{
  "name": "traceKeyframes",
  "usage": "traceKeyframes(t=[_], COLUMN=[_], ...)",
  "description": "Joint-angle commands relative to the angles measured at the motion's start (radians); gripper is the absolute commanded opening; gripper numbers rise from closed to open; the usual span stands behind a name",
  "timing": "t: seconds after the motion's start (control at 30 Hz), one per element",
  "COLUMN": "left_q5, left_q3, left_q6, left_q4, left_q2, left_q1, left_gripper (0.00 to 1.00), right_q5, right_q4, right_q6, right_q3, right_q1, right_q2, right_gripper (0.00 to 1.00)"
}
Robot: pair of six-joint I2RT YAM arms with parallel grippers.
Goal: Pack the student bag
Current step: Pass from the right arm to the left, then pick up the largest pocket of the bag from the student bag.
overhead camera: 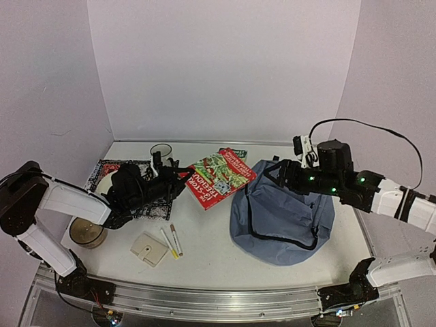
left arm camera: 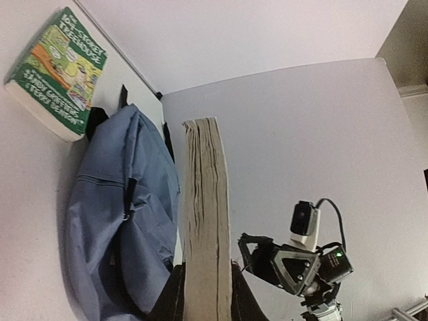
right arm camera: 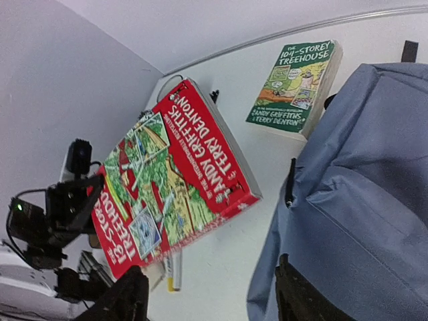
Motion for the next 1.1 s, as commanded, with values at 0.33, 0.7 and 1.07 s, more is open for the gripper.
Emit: traceKeyframes(t=[0.33, 0.7, 1.07], left_q5=[0.002, 0.024, 0.098], left_q3=[-0.14, -0.163, -0.149], left_q6=[0.049, 0.081, 0.093], left_q4=[-0.067, -0.173, -0.19], left_q2=[-0.25, -0.316, -0.328], left_q1=[0.121, 0.147, 0.147], left_gripper=[0.0, 0.0, 0.0], right_q5=[0.096, 0.247, 0.47], right_q4=[-0.804, -1.052, -1.115], right_q6=[-0.404, -0.357, -0.315], right_q3=[0.272, 0.347, 0.436], right_q1=[0.147, 0.314, 0.324], right_q2=[0.136, 0.31, 0.447], right_gripper=[0.74, 0.8, 0.68])
